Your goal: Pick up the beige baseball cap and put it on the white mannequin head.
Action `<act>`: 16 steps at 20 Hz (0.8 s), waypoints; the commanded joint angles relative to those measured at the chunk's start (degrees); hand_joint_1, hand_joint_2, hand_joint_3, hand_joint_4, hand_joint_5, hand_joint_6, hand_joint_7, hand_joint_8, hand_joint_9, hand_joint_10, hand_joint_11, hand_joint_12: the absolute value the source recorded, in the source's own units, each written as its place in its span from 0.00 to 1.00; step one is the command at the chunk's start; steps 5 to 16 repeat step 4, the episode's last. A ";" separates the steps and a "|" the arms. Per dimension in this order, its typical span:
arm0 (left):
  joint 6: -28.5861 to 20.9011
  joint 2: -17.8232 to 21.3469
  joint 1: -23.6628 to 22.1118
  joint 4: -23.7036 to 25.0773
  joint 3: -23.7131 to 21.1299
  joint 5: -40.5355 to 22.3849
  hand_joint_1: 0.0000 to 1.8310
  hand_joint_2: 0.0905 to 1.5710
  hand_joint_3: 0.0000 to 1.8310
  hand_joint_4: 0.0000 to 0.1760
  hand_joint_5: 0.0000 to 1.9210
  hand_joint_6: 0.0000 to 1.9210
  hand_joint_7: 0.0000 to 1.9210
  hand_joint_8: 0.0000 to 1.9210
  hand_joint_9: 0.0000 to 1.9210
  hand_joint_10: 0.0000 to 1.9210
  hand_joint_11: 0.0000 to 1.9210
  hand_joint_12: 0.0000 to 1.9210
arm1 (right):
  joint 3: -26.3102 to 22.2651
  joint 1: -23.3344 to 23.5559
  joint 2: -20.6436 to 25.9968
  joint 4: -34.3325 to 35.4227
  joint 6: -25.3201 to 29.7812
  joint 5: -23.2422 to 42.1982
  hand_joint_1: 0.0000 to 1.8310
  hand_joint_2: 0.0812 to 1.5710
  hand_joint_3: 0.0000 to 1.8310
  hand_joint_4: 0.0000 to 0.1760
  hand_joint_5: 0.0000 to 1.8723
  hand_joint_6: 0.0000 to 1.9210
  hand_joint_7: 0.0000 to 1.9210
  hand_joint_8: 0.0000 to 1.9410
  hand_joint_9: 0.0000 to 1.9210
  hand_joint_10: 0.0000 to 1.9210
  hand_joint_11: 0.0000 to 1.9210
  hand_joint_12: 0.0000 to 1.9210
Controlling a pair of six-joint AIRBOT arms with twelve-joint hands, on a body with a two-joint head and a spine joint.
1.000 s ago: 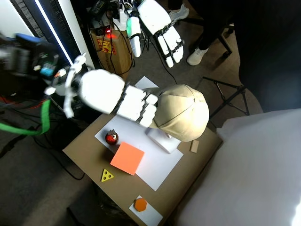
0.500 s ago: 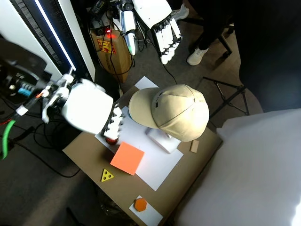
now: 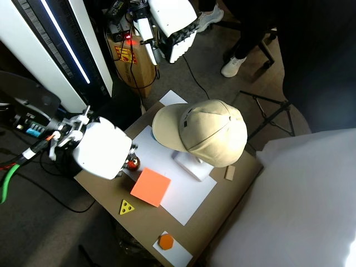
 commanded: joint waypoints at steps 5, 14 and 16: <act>-0.49 -1.15 -0.06 2.97 -0.61 -3.70 0.40 0.78 0.00 0.00 0.64 1.00 0.71 1.00 0.74 1.00 0.78 1.00 | -0.38 1.22 0.53 -1.32 0.63 1.00 0.38 0.89 0.01 1.00 0.71 1.00 0.81 1.00 0.90 1.00 1.00 1.00; -0.49 -1.15 -0.06 2.97 -0.61 -3.70 0.40 0.78 0.00 0.00 0.64 1.00 0.71 1.00 0.74 1.00 0.78 1.00 | -0.38 1.22 0.53 -1.32 0.63 1.00 0.38 0.89 0.01 1.00 0.71 1.00 0.81 1.00 0.90 1.00 1.00 1.00; -0.49 -1.15 -0.06 2.97 -0.61 -3.70 0.40 0.78 0.00 0.00 0.64 1.00 0.71 1.00 0.74 1.00 0.78 1.00 | -0.38 1.22 0.53 -1.32 0.63 1.00 0.38 0.89 0.01 1.00 0.71 1.00 0.81 1.00 0.90 1.00 1.00 1.00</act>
